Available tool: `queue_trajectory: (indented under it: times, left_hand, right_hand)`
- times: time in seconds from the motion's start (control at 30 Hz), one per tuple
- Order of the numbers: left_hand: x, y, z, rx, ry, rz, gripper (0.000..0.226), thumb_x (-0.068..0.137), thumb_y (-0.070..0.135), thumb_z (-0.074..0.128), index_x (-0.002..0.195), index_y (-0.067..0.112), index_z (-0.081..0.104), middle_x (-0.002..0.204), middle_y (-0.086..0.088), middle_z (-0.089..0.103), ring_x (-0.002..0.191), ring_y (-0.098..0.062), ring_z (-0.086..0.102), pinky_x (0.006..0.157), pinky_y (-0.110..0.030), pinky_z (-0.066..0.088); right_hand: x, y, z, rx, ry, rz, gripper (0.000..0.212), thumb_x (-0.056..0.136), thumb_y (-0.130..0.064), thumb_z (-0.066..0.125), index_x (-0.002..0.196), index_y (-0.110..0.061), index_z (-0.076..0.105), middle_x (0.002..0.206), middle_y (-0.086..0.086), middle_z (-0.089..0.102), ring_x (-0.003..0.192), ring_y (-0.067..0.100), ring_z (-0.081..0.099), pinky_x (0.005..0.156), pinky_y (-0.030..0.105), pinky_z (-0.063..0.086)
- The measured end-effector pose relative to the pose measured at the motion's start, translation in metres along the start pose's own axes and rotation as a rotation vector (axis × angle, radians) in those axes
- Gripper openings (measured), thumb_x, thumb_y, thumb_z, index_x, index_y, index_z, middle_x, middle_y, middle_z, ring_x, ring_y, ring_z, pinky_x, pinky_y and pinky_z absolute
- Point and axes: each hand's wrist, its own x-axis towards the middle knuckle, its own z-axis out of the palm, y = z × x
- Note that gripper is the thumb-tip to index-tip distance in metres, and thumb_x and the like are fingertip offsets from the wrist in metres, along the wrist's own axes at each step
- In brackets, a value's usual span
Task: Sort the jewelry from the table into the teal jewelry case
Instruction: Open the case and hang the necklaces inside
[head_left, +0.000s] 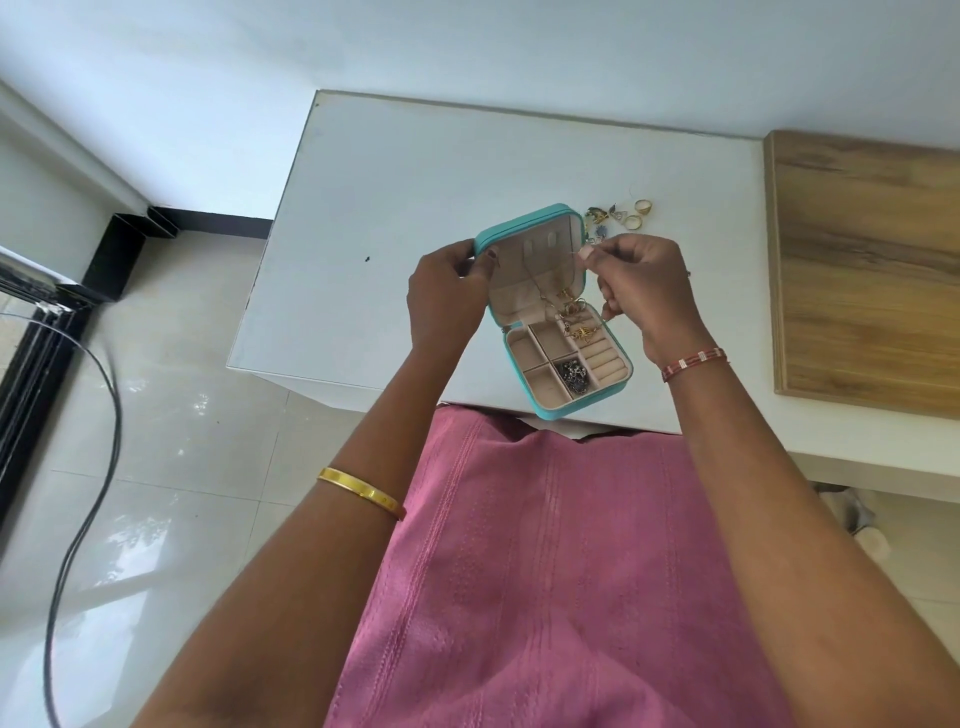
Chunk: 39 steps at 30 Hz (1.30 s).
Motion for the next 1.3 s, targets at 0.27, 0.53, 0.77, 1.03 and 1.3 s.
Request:
queue_trajectory:
  times: [0.27, 0.53, 0.77, 1.03, 1.3]
  left_hand:
    - [0.006, -0.002, -0.007, -0.062, 0.059, -0.054, 0.013, 0.092, 0.023, 0.055, 0.085, 0.024, 0.065, 0.077, -0.002, 0.068, 0.064, -0.020, 0.065, 0.080, -0.047, 0.056]
    - [0.006, -0.003, -0.008, -0.107, 0.082, -0.109, 0.016, 0.093, 0.021, 0.054, 0.081, 0.022, 0.065, 0.075, -0.001, 0.066, 0.066, -0.019, 0.065, 0.078, -0.043, 0.058]
    - [0.013, -0.010, -0.012, -0.160, 0.143, -0.176, 0.023, 0.094, 0.020, 0.053, 0.106, 0.006, 0.068, 0.084, -0.002, 0.066, 0.073, -0.020, 0.065, 0.075, -0.036, 0.059]
    - [0.014, -0.016, -0.012, -0.212, 0.170, -0.217, 0.020, 0.094, 0.020, 0.054, 0.101, 0.007, 0.068, 0.087, -0.004, 0.066, 0.073, -0.021, 0.065, 0.074, -0.036, 0.059]
    - [0.011, -0.016, -0.006, -0.188, 0.147, -0.208, 0.016, 0.093, 0.022, 0.054, 0.099, 0.012, 0.066, 0.088, -0.003, 0.066, 0.076, -0.021, 0.065, 0.075, -0.036, 0.059]
  right_hand:
    - [-0.005, 0.005, -0.026, 0.455, -0.202, 0.154, 0.029, 0.088, -0.017, 0.060, 0.061, -0.011, 0.055, 0.045, -0.002, 0.047, 0.044, 0.011, 0.045, 0.055, 0.027, 0.052]
    - [-0.006, 0.016, -0.036, 0.827, -0.350, 0.091, 0.022, 0.065, -0.031, 0.076, 0.069, -0.014, 0.061, 0.043, -0.006, 0.040, 0.042, 0.010, 0.041, 0.053, 0.024, 0.045]
    - [-0.003, 0.025, -0.050, 0.911, -0.336, 0.048, 0.024, 0.060, -0.035, 0.080, 0.073, -0.018, 0.069, 0.044, -0.008, 0.043, 0.043, 0.008, 0.041, 0.054, 0.020, 0.044]
    - [-0.001, 0.033, -0.055, 0.748, -0.006, 0.101, 0.020, 0.092, -0.014, 0.048, 0.073, -0.011, 0.055, 0.044, -0.005, 0.047, 0.039, 0.008, 0.038, 0.044, 0.017, 0.033]
    - [-0.014, 0.015, -0.033, 0.208, -0.207, -0.030, 0.016, 0.088, -0.003, 0.056, 0.083, -0.010, 0.069, 0.051, -0.007, 0.056, 0.040, 0.004, 0.036, 0.039, 0.017, 0.029]
